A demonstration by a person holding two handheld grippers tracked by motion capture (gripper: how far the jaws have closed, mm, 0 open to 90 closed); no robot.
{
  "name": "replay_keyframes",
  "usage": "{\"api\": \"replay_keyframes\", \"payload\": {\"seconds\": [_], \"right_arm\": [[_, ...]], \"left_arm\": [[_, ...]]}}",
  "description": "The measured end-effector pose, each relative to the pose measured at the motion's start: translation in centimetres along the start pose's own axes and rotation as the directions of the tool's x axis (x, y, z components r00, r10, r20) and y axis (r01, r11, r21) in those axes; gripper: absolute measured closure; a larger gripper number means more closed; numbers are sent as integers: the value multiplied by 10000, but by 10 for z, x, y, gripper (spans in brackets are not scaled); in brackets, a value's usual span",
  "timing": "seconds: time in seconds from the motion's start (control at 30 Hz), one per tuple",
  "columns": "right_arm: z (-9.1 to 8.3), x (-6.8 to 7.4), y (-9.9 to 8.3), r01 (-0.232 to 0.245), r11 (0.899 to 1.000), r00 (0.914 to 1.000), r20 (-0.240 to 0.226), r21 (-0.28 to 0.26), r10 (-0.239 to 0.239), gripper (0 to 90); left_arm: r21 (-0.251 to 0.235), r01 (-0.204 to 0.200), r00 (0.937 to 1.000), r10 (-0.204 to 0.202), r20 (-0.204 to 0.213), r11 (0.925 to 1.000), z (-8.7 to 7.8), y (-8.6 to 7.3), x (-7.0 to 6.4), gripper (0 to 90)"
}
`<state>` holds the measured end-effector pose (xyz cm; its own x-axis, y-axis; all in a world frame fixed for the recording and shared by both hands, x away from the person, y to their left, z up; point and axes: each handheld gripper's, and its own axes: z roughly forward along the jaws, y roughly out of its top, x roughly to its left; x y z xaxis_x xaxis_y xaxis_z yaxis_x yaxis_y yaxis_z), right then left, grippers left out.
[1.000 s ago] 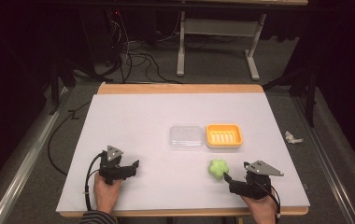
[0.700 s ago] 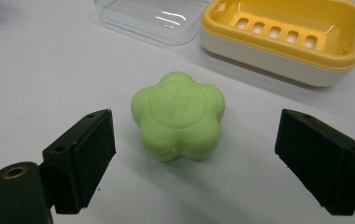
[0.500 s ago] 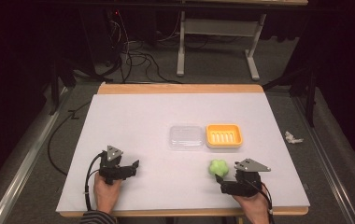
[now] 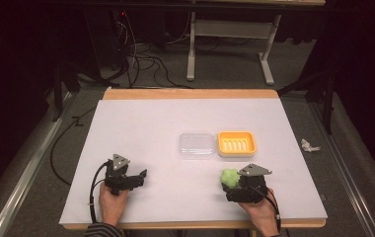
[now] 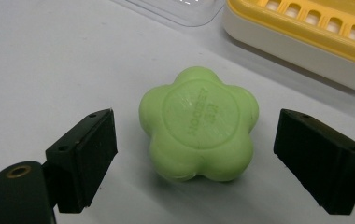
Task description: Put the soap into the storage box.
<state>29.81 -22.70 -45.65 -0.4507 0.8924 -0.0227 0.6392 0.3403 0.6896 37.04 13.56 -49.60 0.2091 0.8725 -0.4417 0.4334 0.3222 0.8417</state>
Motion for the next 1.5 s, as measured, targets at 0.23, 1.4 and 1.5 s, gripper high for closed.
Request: {"api": "replay_keyframes", "payload": {"seconds": [0.23, 1.4, 1.5], "right_arm": [[10, 1, 3, 61, 9995, 9999, 159, 299, -66, 141], [29, 2, 8, 99, 9976, 9994, 321, 688, -121, 249], [29, 1, 9, 220, 9974, 9993, 298, 690, -241, 250]], "left_arm": [[23, 25, 10000, -25, 3, 10000, 0, 0, 0, 154], [8, 70, 10000, -70, 12, 10000, 0, 0, 0, 154], [-16, 95, 10000, -95, 6, 10000, 0, 0, 0, 154]]}}
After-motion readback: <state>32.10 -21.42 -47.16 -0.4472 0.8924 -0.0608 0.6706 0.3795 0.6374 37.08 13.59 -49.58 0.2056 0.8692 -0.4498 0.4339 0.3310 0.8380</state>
